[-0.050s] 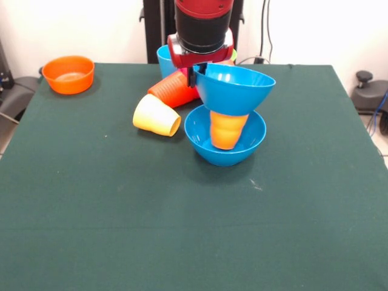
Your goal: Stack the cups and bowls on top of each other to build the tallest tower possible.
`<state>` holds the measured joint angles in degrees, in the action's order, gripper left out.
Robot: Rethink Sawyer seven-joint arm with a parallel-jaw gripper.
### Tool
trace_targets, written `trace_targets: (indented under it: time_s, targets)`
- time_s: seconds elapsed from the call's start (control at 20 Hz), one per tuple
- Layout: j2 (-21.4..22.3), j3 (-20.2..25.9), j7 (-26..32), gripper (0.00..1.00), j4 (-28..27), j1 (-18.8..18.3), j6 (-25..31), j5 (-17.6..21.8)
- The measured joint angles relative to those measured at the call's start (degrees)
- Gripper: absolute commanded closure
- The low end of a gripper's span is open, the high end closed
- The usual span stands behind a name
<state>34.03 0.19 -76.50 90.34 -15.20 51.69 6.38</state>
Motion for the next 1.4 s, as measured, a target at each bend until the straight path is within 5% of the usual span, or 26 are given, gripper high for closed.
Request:
trace_targets:
  time_s: [1.4]
  targets:
    - [-0.2, 0.0, 0.0, 1.0, 0.8, 0.0, 0.0, 0.0]
